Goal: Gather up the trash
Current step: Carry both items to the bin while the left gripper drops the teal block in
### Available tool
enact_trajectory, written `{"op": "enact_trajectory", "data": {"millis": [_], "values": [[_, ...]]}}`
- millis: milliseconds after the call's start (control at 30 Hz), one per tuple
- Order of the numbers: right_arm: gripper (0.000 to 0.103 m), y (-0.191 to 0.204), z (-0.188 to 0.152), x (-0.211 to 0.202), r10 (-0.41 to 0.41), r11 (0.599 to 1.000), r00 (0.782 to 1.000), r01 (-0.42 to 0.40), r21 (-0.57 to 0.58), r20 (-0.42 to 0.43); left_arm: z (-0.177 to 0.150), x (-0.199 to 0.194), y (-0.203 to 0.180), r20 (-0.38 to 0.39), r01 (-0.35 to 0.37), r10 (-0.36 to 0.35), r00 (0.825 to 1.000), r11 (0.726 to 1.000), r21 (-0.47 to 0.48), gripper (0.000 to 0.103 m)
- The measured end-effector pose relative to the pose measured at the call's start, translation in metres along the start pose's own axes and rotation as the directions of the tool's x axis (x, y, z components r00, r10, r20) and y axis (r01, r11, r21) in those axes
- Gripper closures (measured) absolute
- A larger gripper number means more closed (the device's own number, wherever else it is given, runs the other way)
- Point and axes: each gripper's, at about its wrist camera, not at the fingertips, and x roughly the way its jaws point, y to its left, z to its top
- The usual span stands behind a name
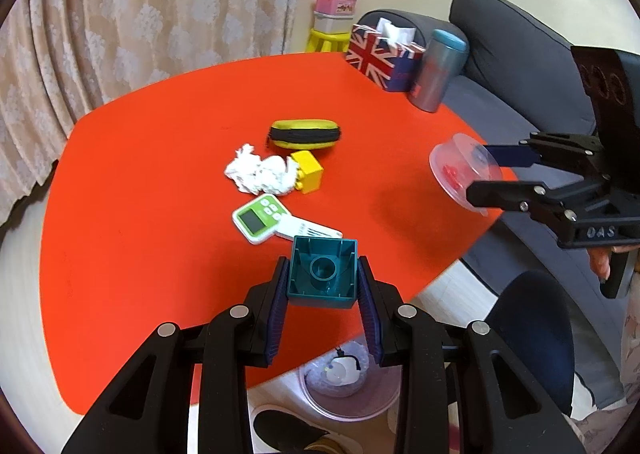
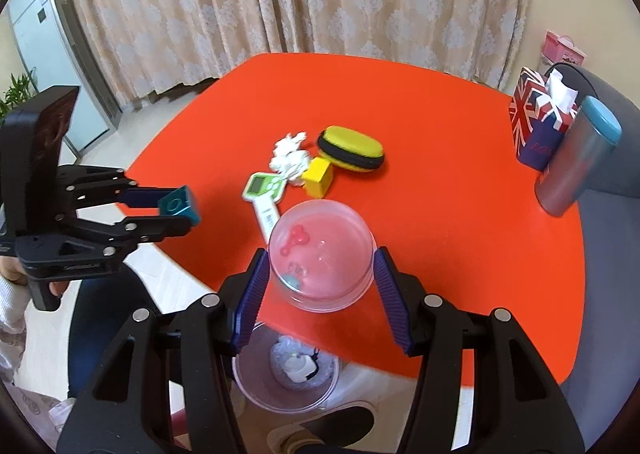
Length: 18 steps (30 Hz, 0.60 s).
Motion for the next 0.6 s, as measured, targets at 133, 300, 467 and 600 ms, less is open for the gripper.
{"op": "enact_trajectory", "data": {"millis": [133, 300, 467, 600], "values": [[0.049, 0.01, -0.019, -0.013, 0.006, 1.0, 1.0, -0.006, 0.001, 0.005, -0.011, -0.005, -0.013, -0.001, 0.012, -0.012, 1.0, 1.0, 0.012, 0.07], [0.049, 0.017, -0.039, -0.015, 0.009, 1.0, 1.0, -0.009, 0.007, -0.005, -0.027, -0.006, -0.027, -0.009, 0.027, -0.027, 1.0, 0.999, 0.02, 0.07], [0.049, 0.024, -0.06, -0.014, 0.014, 1.0, 1.0, -0.014, 0.017, -0.024, -0.044, -0.003, -0.038, -0.025, 0.04, -0.04, 0.999, 0.999, 0.02, 0.07], [0.049, 0.029, -0.075, -0.014, 0.02, 1.0, 0.999, -0.019, 0.022, -0.033, -0.056, 0.0, -0.046, -0.037, 0.05, -0.049, 0.998, 0.999, 0.021, 0.07]]}}
